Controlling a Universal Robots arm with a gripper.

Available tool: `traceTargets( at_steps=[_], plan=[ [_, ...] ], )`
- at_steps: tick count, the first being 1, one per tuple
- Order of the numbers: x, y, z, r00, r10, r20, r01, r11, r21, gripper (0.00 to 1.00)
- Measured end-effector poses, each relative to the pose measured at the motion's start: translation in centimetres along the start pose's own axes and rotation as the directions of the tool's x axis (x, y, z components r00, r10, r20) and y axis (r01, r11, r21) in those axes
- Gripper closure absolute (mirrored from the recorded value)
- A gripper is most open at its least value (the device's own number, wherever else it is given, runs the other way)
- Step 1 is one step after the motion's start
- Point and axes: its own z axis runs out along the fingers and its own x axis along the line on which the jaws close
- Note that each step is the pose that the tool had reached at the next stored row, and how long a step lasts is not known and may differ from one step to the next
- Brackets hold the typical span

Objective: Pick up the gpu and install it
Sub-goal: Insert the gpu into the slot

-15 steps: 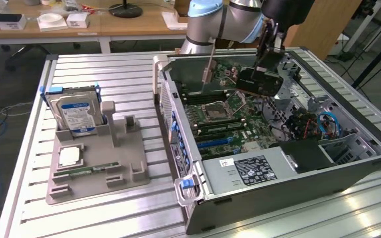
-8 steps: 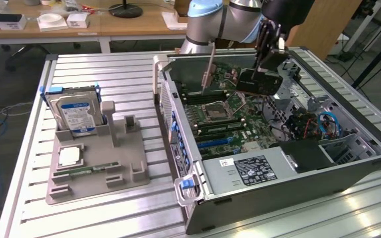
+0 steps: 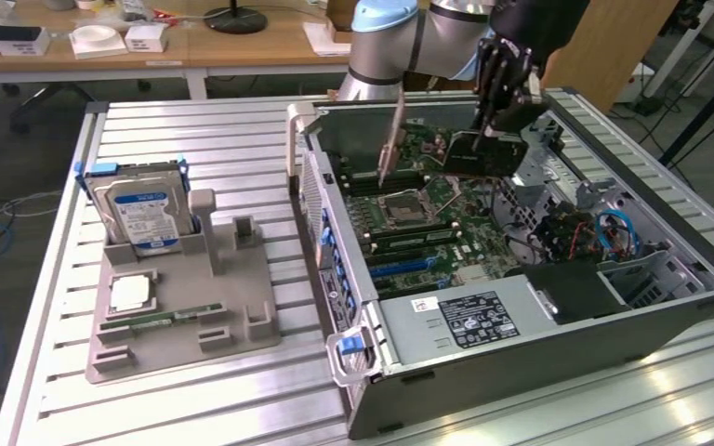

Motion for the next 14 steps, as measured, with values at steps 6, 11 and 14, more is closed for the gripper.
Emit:
traceTargets(
  at_steps=[6,11,14],
  plan=[
    [0.00,0.00,0.11,0.9942,-0.107,-0.0021,0.107,0.9942,0.0002,0.74],
    [0.00,-0.03,0.17,0.9823,-0.187,-0.0037,0.187,0.9823,0.0001,0.74],
    [0.00,-0.03,0.17,0.9821,-0.188,-0.0037,0.188,0.9821,0.0002,0.74]
  ],
)
